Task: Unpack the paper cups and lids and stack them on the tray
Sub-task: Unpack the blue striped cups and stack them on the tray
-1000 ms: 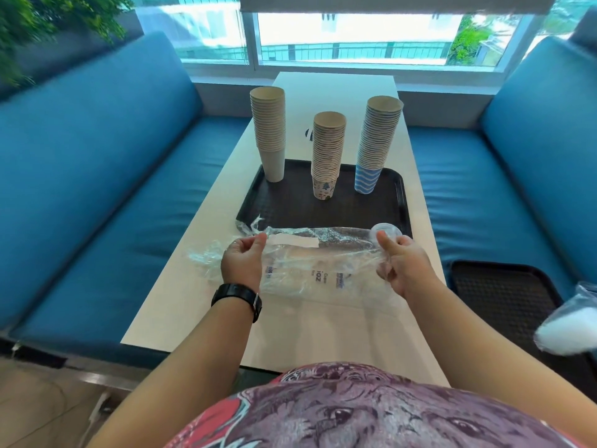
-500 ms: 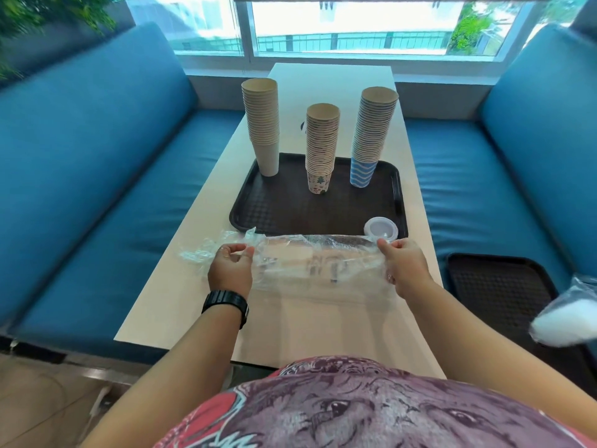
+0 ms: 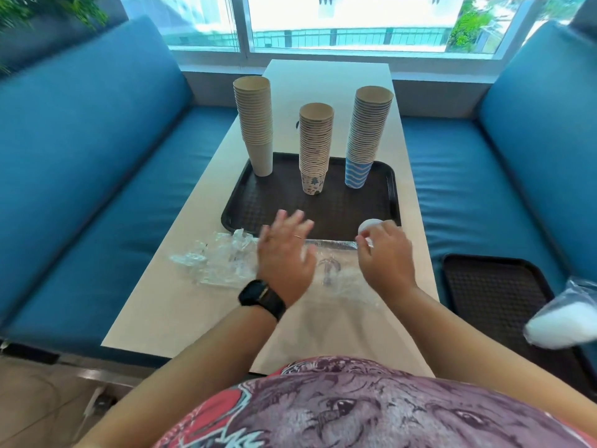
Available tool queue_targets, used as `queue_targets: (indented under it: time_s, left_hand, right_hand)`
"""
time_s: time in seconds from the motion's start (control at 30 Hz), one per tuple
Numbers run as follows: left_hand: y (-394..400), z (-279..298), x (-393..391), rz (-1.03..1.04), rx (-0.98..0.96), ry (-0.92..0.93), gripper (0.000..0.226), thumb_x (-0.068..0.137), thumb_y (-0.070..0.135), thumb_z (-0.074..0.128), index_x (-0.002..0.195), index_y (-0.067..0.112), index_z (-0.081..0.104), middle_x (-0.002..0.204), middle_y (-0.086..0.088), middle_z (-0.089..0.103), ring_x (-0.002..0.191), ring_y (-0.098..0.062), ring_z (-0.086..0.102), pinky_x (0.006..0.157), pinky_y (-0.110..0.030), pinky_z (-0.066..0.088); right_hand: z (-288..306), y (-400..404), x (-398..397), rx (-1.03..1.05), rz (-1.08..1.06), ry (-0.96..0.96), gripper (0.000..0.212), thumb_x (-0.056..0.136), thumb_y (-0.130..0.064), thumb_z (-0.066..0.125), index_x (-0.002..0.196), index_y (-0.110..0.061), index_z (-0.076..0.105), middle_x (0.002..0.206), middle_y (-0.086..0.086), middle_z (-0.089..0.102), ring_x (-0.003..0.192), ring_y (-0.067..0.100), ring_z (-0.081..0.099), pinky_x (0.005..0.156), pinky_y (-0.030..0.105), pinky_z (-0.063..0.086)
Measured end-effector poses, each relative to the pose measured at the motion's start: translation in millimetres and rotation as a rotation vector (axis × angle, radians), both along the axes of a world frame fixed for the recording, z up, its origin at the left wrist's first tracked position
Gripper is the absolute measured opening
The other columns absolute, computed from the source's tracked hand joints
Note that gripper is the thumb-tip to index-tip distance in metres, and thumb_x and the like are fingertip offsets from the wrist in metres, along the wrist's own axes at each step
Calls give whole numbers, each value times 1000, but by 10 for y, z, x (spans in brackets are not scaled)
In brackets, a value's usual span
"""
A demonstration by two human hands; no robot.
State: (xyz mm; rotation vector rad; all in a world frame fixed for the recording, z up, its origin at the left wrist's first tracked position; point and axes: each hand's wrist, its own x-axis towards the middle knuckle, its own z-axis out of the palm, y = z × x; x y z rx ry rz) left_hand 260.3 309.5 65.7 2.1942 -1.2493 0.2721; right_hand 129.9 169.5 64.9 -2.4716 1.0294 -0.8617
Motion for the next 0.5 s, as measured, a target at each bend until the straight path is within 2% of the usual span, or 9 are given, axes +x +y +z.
queue_targets:
  time_s: [0.03, 0.1, 0.17, 0.23, 0.33, 0.4, 0.5]
  left_hand:
    - [-99, -8, -126, -100, 171, -11, 52, 94, 32, 43, 144, 18, 48, 155, -2, 39, 148, -27, 25, 118, -58, 20]
    - [-247, -116, -318, -192, 488, -44, 57, 102, 32, 34, 156, 17, 23, 165, 0, 13, 153, -22, 2, 123, -50, -1]
    - [-290, -259, -378, -200, 651, -73, 60, 104, 34, 25, 158, 16, 6, 166, -1, -3, 152, -21, -9, 120, -45, -11]
    - [-295, -392, -334, -204, 716, -61, 59, 105, 35, 18, 158, 17, 0, 166, -2, -8, 152, -22, -12, 119, -45, -14]
    - [-275, -499, -264, -190, 771, -34, 58, 105, 42, 12, 158, 23, -2, 166, 0, -11, 151, -21, -15, 118, -48, -16]
    - [-249, -555, -243, -175, 803, -14, 58, 104, 47, 12, 157, 28, -3, 165, 2, -13, 151, -20, -16, 118, -50, -16]
    - [-205, -599, -179, -135, 812, 27, 61, 102, 54, 16, 157, 34, -2, 165, 3, -14, 151, -21, -15, 116, -52, -17]
  right_hand:
    - [-58, 22, 41, -27, 54, 31, 11, 88, -19, 59, 87, -13, 68, 94, 7, 64, 84, 30, 59, 73, 40, 45]
    - [-216, 60, 65, -64, 140, 94, 22, 87, -21, 50, 85, -12, 70, 88, 6, 67, 77, 31, 62, 66, 39, 49]
    - [-385, 78, 20, -67, 187, 157, 32, 88, -25, 43, 89, -10, 72, 91, 7, 69, 83, 32, 65, 72, 41, 53]
    - [-538, 73, -39, -42, 189, 256, 35, 91, -29, 43, 106, -15, 72, 111, 5, 69, 107, 32, 63, 92, 43, 50]
    - [-647, 90, -101, 38, 222, 459, 58, 95, -44, 22, 139, -21, 52, 147, 0, 48, 143, 24, 32, 116, 44, 22]
    - [-676, 110, -129, 57, 250, 564, 71, 91, -51, 6, 149, -23, 37, 158, -4, 29, 150, 20, 13, 119, 43, 7]
    - [-706, 132, -182, 67, 248, 668, 83, 81, -57, -9, 154, -30, 19, 163, -9, 9, 150, 17, -1, 119, 43, -4]
